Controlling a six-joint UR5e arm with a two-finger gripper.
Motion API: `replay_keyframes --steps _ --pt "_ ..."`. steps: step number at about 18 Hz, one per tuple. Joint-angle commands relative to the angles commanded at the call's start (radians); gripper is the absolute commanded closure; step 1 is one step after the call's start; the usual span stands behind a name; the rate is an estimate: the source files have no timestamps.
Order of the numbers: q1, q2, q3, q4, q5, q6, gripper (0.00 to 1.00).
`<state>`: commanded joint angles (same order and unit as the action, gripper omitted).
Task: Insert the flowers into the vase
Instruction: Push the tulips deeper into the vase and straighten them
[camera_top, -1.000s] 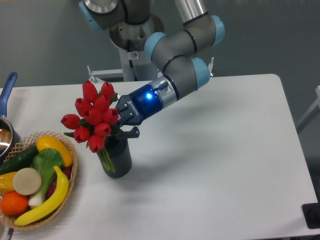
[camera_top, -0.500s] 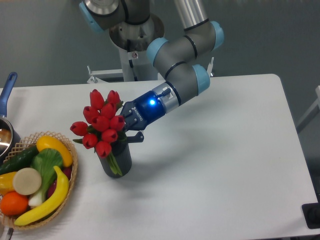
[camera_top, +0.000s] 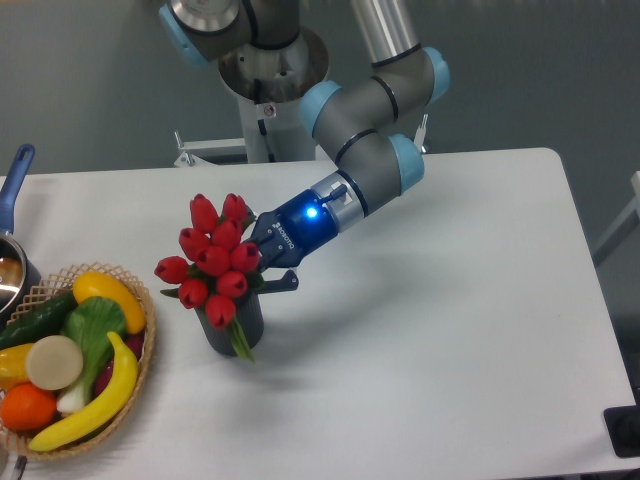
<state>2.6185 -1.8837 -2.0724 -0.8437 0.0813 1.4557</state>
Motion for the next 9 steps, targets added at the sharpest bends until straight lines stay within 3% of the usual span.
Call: replay_keyframes --steps 5,6,9 --pt "0.006 0.000 -0.002 0.000 0.000 0.026 0.36" --pt "0.006 0.002 0.000 0.000 0.000 0.029 0.24" --pt "0.011 0.006 0.000 0.000 0.008 0.029 0.03"
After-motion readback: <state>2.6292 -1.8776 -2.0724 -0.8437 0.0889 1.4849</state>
